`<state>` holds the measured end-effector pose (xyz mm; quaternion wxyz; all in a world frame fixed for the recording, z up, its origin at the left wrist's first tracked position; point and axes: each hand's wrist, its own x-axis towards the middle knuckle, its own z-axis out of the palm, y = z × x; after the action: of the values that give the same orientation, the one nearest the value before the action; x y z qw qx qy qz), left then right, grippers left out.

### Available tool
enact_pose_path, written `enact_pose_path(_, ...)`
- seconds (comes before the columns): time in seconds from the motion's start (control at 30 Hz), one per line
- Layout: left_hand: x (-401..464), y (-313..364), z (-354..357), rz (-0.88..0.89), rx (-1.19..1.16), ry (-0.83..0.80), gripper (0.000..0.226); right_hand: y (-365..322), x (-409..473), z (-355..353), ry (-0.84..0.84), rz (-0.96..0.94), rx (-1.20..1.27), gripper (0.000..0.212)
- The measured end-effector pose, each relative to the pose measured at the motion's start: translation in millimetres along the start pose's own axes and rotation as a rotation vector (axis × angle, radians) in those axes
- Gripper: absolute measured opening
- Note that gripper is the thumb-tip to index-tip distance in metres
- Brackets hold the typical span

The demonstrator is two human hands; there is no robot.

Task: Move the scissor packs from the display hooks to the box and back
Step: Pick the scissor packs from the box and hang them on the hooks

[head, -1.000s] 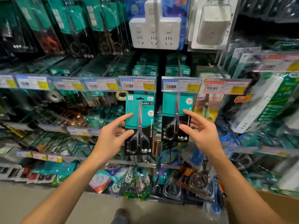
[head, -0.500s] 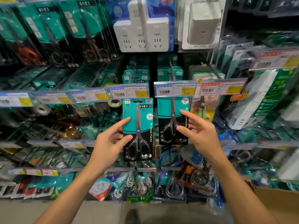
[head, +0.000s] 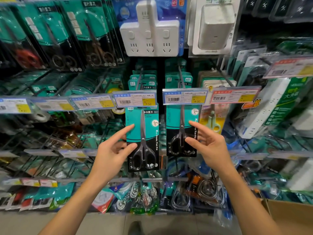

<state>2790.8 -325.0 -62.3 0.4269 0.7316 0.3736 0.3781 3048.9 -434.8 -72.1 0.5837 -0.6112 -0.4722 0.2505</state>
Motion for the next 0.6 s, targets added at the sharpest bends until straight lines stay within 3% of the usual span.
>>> enact_pose_path(0.6, 2.6, -13.0, -4.9, -0.004, 0.038, -0.050, 0.056, 18.2, 61.1, 5.3, 0.033, 0.008, -0.044, 0.045)
